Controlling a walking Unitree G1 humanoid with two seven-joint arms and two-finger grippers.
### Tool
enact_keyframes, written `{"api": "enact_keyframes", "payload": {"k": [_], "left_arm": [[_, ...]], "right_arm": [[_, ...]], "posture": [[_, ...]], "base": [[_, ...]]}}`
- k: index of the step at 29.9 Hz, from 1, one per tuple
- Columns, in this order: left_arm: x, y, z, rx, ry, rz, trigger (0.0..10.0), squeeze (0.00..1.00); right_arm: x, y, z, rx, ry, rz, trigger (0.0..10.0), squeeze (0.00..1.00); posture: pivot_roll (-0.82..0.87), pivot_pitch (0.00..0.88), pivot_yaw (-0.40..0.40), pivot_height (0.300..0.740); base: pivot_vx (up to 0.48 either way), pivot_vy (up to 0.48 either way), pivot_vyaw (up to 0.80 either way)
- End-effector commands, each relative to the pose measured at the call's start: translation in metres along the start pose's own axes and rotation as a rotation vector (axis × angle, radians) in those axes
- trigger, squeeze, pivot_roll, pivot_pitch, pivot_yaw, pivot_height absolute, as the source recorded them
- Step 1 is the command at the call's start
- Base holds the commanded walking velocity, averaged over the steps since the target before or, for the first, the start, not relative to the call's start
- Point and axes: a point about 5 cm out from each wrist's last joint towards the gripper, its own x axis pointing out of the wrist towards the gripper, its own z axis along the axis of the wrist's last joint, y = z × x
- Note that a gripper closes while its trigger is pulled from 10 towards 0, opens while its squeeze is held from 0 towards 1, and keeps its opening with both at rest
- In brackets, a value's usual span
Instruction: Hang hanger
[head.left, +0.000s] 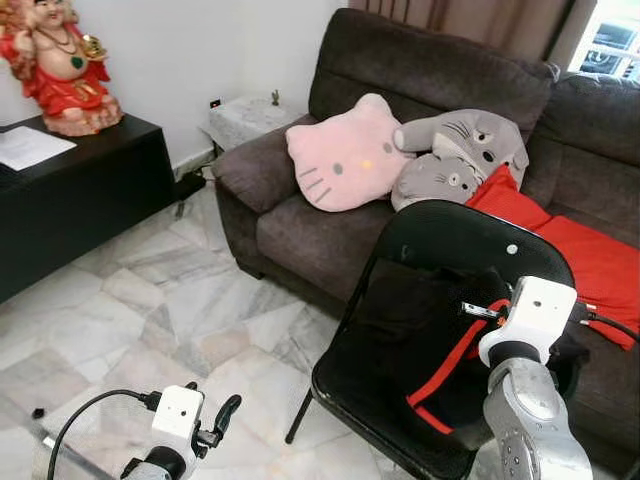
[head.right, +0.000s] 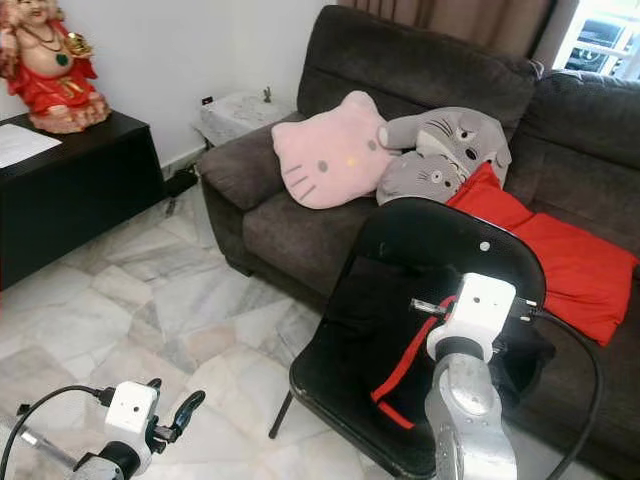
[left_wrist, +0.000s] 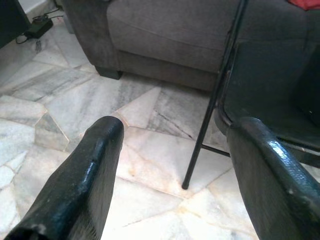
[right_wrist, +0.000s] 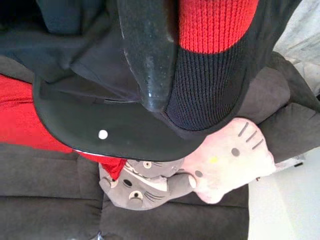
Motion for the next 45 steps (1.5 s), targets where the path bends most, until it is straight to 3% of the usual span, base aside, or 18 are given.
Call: {"api": "enact_keyframes", "payload": {"k": [1,29,42,45], "left_arm": [[-0.002,0.0,-0.001,-0.009,-0.003,0.002,10.0,0.0],[-0.004,0.001,-0.003,-0.014,-0.001,0.016,10.0,0.0],[-0.005,0.0,-0.004,-0.017,-0.001,0.022,10.0,0.0],[-0.005,0.0,-0.005,-0.019,-0.001,0.027,10.0,0.0]], "right_arm": [[0.001,-0.002,0.001,-0.001,-0.003,-0.008,10.0,0.0],[0.002,0.015,0.008,-0.023,-0.055,0.121,10.0,0.0],[0.003,0.037,0.017,-0.023,-0.098,0.311,10.0,0.0],[0.007,0.036,0.018,-0.032,-0.091,0.306,10.0,0.0]], "posture": [[0.0,0.0,-0.055,0.74],[0.0,0.0,-0.069,0.74],[0.0,0.0,-0.076,0.74],[0.01,0.0,-0.08,0.74]], "base": [[-0.281,0.0,0.0],[-0.283,0.0,0.0],[-0.282,0.0,0.0],[-0.284,0.0,0.0]]}}
